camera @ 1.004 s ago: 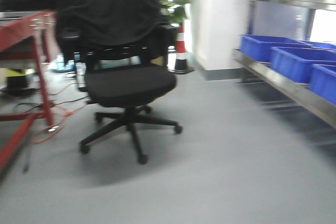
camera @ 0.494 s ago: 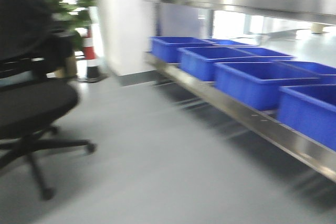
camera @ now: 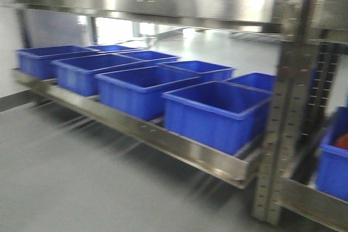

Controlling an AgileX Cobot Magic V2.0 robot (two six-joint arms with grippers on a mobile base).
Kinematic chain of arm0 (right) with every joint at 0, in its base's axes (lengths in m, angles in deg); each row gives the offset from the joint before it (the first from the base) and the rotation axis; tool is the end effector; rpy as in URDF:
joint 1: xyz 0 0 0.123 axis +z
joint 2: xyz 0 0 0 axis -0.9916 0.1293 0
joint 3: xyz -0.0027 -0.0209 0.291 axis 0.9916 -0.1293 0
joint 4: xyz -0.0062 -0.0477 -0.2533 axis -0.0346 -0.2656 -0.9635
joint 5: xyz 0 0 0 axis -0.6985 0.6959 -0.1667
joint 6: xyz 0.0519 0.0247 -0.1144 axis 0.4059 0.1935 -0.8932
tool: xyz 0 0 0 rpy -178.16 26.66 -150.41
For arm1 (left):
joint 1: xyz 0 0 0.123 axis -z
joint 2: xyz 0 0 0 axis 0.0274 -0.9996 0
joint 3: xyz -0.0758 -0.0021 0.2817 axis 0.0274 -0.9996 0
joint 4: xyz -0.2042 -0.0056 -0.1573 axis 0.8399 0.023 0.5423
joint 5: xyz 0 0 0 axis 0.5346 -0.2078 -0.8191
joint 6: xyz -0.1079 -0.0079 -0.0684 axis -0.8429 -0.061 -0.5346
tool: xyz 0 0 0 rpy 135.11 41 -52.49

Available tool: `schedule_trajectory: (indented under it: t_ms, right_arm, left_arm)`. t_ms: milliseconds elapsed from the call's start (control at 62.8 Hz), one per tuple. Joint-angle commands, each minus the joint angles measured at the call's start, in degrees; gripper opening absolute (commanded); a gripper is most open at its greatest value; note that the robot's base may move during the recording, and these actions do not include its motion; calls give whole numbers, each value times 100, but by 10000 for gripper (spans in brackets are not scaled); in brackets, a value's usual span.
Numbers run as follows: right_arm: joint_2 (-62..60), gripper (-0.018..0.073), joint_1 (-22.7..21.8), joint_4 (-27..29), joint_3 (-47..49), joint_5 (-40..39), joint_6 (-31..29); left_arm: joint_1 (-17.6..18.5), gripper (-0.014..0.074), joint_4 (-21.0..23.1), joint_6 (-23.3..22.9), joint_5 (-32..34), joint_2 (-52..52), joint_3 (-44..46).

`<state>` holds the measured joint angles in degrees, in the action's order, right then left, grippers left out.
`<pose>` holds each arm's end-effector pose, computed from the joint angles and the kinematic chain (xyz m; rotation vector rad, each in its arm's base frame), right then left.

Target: Grab block from conveyor and place in blue bin

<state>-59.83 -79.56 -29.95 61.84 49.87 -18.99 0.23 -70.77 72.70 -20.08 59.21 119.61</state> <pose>0.1060 0.0097 0.3513 0.0323 1.5078 0.1710 0.0529 -0.0042 0.3761 0.0386 1.4051 0.0134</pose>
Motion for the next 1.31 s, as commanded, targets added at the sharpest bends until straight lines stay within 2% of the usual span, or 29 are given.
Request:
schedule_trajectory:
  t_ms: [0,1290]
  right_arm:
    - [-20,-154,12,-19,14,-149,-23]
    - [-20,-154,12,-19,14,-149,-23]
  left_arm:
    - [32,-111,8,-35,105,24,9]
    - [32,-111,8,-35,105,24,9]
